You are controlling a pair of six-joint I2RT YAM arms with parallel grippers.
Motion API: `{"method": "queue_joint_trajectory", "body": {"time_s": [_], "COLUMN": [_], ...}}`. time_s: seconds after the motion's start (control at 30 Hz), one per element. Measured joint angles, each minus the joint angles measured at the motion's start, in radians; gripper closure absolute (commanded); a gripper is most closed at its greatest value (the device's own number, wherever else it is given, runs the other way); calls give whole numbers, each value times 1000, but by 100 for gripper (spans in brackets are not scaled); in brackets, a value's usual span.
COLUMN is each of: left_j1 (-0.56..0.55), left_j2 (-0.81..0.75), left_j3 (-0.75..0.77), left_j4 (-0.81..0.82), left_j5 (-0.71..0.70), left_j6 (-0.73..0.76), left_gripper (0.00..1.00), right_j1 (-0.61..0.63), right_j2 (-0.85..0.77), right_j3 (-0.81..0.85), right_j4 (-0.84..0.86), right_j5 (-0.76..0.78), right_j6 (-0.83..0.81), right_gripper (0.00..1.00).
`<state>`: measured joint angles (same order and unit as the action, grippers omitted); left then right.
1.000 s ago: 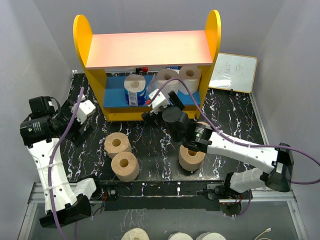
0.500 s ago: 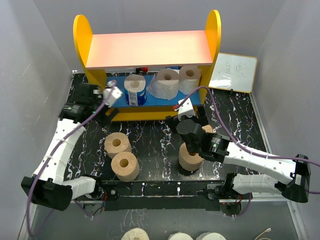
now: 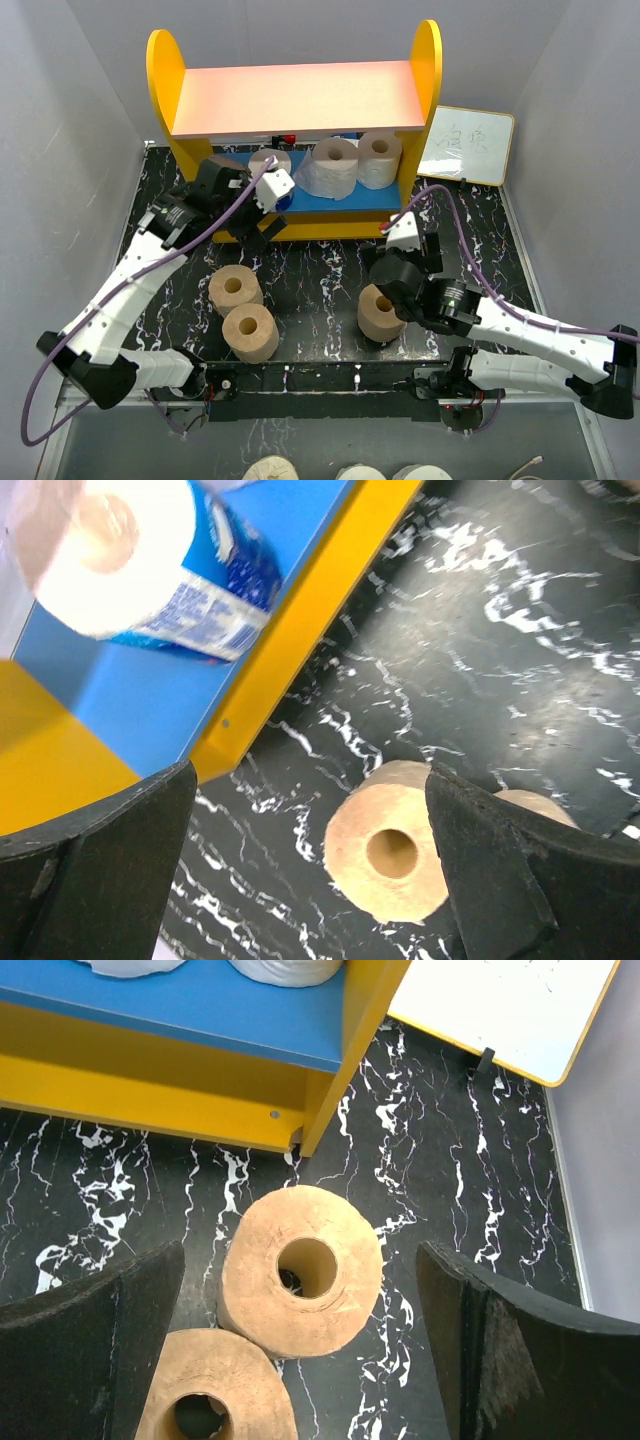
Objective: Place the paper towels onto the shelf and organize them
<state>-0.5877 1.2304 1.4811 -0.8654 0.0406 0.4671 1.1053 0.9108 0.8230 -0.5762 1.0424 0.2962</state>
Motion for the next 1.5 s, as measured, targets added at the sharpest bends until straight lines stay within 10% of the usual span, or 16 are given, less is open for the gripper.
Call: {"method": "queue_joint_trajectory", "body": {"time_s": [0.23, 0.63, 1.03, 1.5], "left_j1": [47, 369, 440, 459], "left_j2": [-159, -255, -291, -289], "left_j3": [-128, -238, -296, -318], "left_j4": [2, 42, 58, 58], "left_j5": [51, 18, 3, 1], "left_j6": [-31, -177, -192, -198], "left_gripper": [2, 1, 1, 1], "right_j1": [-1, 280, 346, 341], "right_j2": [13, 678, 818, 702], "right_j3": [96, 640, 413, 359], "right_j4": [-101, -624, -760, -785], "right_j5": [-204, -359, -307, -230], "right_j6": [-34, 108, 414, 544], "right_gripper": [13, 15, 15, 39]}}
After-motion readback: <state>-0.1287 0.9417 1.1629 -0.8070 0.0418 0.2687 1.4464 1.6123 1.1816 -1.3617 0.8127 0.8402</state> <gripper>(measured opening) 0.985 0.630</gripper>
